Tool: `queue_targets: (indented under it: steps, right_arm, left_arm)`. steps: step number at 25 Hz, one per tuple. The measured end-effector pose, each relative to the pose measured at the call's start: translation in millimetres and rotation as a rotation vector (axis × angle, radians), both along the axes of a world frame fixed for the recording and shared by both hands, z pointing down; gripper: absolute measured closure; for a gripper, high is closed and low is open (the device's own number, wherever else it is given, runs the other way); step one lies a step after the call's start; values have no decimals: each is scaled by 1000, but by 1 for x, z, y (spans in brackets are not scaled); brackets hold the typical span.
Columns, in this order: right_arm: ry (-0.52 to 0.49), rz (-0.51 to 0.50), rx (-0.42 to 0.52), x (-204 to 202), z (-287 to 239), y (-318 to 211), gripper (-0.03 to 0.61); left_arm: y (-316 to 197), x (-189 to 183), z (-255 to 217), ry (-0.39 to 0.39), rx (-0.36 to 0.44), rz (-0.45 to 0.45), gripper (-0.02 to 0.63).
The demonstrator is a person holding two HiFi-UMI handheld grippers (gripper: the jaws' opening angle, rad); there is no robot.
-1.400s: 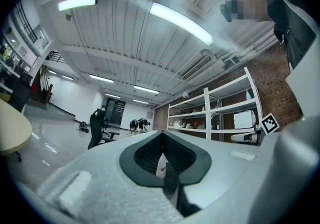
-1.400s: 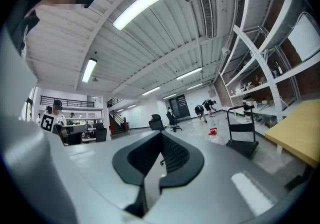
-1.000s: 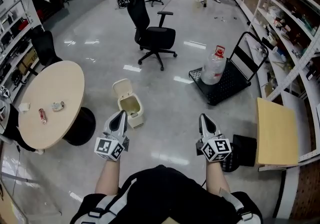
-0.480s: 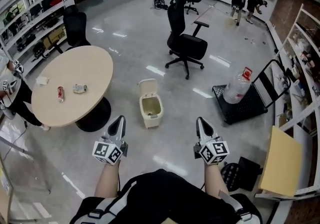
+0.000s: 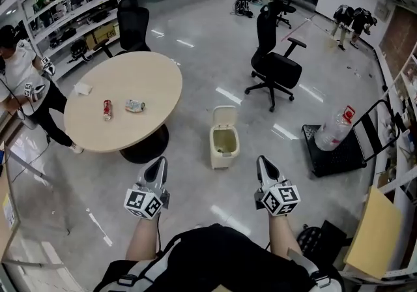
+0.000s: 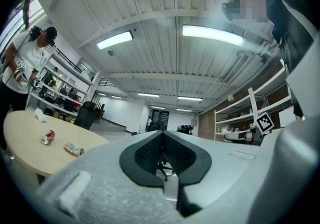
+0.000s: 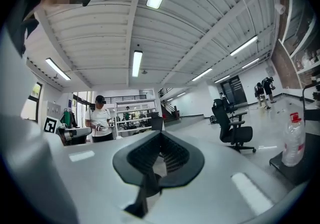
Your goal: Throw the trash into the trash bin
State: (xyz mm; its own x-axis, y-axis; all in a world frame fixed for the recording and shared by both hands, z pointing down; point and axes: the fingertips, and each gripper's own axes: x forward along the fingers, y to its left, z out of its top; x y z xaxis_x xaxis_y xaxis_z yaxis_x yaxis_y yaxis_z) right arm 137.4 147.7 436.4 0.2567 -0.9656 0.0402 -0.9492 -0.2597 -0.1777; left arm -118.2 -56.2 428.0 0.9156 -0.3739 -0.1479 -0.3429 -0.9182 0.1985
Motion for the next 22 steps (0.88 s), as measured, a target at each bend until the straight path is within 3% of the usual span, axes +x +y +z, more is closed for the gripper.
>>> queue_targets:
  steps: [12, 22]
  right_arm:
    - [-4, -189, -23, -59, 6, -77, 572]
    - [-15, -334, -19, -45, 9, -136, 572]
  left_arm:
    - [-26, -80, 12, -24, -21, -155, 614]
    - [-39, -97, 12, -19, -32, -313, 614]
